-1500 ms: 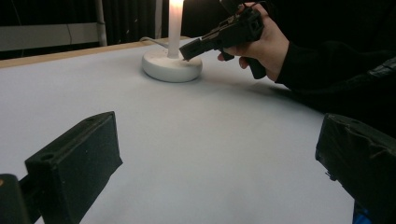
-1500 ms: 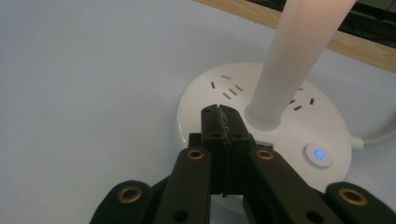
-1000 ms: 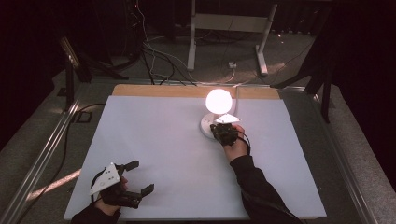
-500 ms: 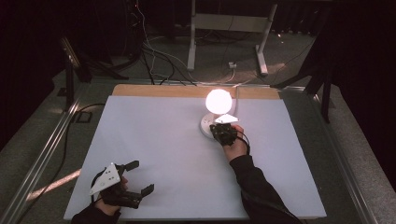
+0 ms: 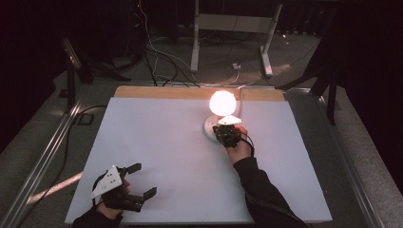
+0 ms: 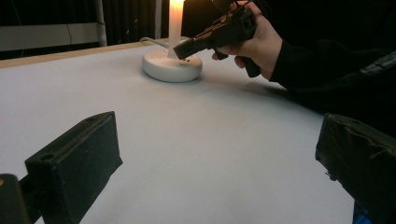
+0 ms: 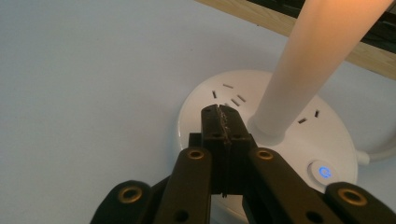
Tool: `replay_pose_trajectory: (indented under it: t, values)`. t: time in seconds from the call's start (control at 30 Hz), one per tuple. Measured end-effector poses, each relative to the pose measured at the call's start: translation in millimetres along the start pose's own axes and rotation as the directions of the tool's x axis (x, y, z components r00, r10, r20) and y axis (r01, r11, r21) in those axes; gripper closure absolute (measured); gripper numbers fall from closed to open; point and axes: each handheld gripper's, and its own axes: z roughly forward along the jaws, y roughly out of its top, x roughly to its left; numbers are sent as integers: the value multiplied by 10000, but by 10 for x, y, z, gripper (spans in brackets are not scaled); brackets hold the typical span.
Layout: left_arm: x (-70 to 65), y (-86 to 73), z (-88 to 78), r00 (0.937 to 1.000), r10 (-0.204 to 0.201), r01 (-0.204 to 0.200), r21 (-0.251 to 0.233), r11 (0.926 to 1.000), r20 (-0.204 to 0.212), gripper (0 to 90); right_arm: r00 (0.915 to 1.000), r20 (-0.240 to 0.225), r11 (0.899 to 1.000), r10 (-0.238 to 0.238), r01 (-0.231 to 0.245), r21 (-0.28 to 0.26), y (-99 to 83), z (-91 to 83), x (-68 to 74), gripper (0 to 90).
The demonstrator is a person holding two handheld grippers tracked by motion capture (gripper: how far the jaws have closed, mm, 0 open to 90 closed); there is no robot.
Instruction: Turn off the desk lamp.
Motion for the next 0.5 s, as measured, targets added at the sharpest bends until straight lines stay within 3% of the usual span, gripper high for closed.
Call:
replay_pose_trajectory:
  t: [0.5]
  values:
    - [2, 0, -2, 10000, -4, 4, 1, 10000, -10, 6, 9998, -28, 9998, 174, -174, 83, -35, 36, -21, 899]
